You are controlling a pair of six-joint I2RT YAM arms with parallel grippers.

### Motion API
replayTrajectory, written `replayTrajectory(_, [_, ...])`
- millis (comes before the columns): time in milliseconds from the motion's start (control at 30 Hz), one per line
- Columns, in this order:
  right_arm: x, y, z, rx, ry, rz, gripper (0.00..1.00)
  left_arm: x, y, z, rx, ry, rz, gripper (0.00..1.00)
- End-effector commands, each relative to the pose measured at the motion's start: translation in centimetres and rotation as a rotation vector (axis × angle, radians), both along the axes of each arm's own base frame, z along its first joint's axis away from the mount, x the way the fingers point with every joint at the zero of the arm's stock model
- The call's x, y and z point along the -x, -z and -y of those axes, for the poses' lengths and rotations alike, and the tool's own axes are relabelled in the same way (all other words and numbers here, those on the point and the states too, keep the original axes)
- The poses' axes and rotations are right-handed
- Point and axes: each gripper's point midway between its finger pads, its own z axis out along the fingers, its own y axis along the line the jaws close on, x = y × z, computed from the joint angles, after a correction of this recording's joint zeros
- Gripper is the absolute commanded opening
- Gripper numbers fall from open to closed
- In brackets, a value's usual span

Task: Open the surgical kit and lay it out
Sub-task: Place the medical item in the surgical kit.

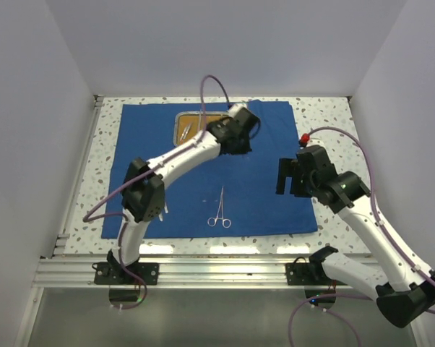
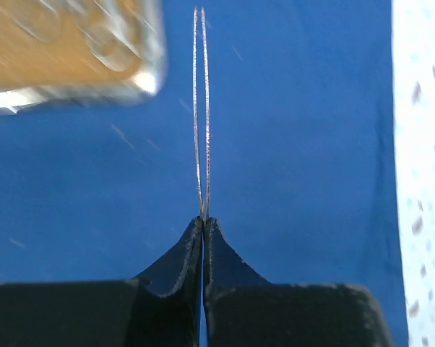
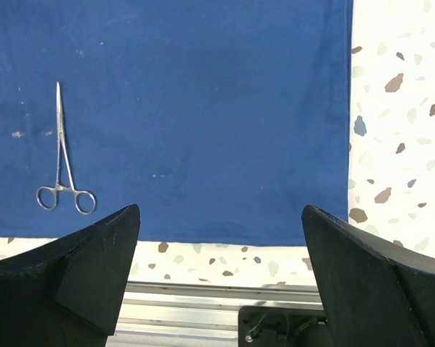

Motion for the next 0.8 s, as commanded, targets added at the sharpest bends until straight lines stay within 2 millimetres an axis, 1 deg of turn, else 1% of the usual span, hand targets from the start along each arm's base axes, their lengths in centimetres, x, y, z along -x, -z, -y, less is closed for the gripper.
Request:
replayTrajectory(0, [0.3,-2.9,0.9,-0.006,0.029,0.054,0.99,7.6,1.8,4.2,-0.039,0.008,-0.064,0.00])
replayTrajectory(33, [0.5,-3.5,0.9,-0.016,0.031,0.061,0.99,8.4,1.8,4.9,-0.045,0.007,-0.059,0.00])
replayTrajectory(67, [0.7,-3.8,0.9,-0.028,0.036,0.061,0.98,9.6,2.8,5.0,-0.055,-0.018,-0.099,0.00])
replayTrajectory(100, [1.0,-4.2,0.8,-0.044,0.033,0.070,0.98,10.9,3.2,5.8,-0.055,-0.008,-0.117,0.00])
replayTrajectory(133, [1.2,-4.5,0.8,-0.053,0.033,0.071,0.98,11.6,3.7,6.0,-0.057,-0.009,-0.140,0.00])
replayTrajectory(167, [1.4,-4.5,0.8,-0.059,0.032,0.070,0.99,12.4,4.6,6.0,-0.069,-0.029,-0.172,0.00])
replayTrajectory(200, [1.7,-4.7,0.8,-0.072,0.031,0.078,0.98,13.6,5.0,6.5,-0.076,-0.016,-0.185,0.00])
replayTrajectory(267, [2.1,-4.7,0.9,-0.079,0.030,0.079,0.98,15.0,6.1,7.0,-0.089,-0.004,-0.197,0.00])
replayTrajectory(300, [2.3,-4.6,1.1,-0.080,0.034,0.081,0.98,16.4,6.4,7.8,-0.096,0.023,-0.197,0.00])
replayTrajectory(367, [3.0,-4.3,1.5,-0.072,0.034,0.076,0.98,17.9,7.3,8.5,-0.114,0.049,-0.205,0.00])
replayTrajectory(400, [3.2,-4.2,1.6,-0.070,0.037,0.074,0.98,19.1,7.6,9.1,-0.120,0.074,-0.207,0.00])
replayTrajectory(500, [3.9,-4.1,2.5,-0.059,0.061,0.080,0.98,20.8,8.7,9.4,-0.133,0.082,-0.234,0.00])
replayTrajectory(533, [4.3,-4.2,2.8,-0.060,0.066,0.085,0.98,21.5,9.4,9.2,-0.138,0.082,-0.260,0.00])
replayTrajectory(600, [4.5,-4.2,3.2,-0.054,0.079,0.094,0.98,22.3,9.4,9.8,-0.102,0.091,-0.270,0.00])
replayTrajectory(733, [4.9,-4.1,3.6,-0.045,0.089,0.094,0.98,23.7,9.7,9.9,-0.098,0.095,-0.275,0.00])
replayTrajectory(767, [4.9,-4.1,3.7,-0.046,0.094,0.094,0.98,23.9,9.9,10.2,-0.086,0.103,-0.279,0.00])
